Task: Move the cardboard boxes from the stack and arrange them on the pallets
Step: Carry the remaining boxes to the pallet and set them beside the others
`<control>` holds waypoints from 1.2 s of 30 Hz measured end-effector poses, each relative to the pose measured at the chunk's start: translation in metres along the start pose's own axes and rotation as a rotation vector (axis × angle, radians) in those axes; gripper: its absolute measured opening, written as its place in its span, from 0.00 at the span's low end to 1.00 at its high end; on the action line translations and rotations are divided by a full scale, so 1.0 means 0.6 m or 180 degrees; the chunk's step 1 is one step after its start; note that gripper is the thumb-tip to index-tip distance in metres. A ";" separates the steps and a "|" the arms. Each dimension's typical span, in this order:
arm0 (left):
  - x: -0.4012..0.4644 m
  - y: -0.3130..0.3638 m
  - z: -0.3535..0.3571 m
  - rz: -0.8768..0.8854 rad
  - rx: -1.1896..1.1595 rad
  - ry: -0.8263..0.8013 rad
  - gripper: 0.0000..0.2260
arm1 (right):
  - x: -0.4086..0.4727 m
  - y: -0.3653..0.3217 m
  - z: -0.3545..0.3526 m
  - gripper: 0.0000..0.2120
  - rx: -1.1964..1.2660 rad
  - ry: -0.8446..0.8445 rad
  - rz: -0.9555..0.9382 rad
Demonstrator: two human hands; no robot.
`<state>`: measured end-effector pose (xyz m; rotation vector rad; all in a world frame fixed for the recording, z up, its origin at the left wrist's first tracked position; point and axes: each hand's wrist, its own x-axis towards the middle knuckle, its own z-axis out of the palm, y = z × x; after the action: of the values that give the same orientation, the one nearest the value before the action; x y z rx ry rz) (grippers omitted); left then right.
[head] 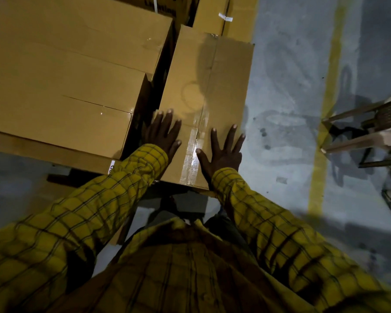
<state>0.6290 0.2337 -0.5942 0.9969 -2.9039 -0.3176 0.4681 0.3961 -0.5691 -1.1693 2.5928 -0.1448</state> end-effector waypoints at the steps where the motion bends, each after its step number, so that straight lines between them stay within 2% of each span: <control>1: -0.012 -0.002 0.004 0.0106 0.0032 0.0025 0.29 | -0.007 -0.004 0.010 0.40 -0.0053 0.0074 0.0009; 6: -0.018 -0.007 0.002 0.0196 -0.0059 -0.0143 0.29 | 0.002 0.001 0.028 0.40 -0.0273 0.0144 0.0045; 11: -0.019 0.006 -0.017 -0.0019 0.0160 -0.0493 0.31 | -0.003 0.000 0.020 0.39 -0.0159 -0.0006 0.0012; 16: -0.083 0.036 -0.002 0.0010 0.0355 -0.0358 0.33 | -0.029 0.014 0.026 0.39 -0.0054 -0.0181 -0.0371; 19: -0.128 0.049 0.013 -0.0292 0.0374 -0.0337 0.33 | -0.044 0.023 0.037 0.39 -0.0073 -0.0279 -0.0459; 27: -0.165 0.074 -0.004 -0.0880 0.0084 -0.0718 0.34 | -0.052 0.020 0.031 0.39 -0.0104 -0.0128 -0.0701; 32: -0.252 0.061 -0.028 -0.0887 -0.0321 -0.0260 0.33 | -0.082 -0.045 0.031 0.38 0.0101 0.0029 -0.1265; 36: -0.359 0.006 -0.046 -0.1430 -0.0583 0.0276 0.33 | -0.143 -0.159 0.027 0.37 0.0439 0.0088 -0.2098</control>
<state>0.8003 0.3634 -0.5635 1.5740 -2.4914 -0.5323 0.5950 0.3973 -0.5456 -1.9214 2.0755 -0.4663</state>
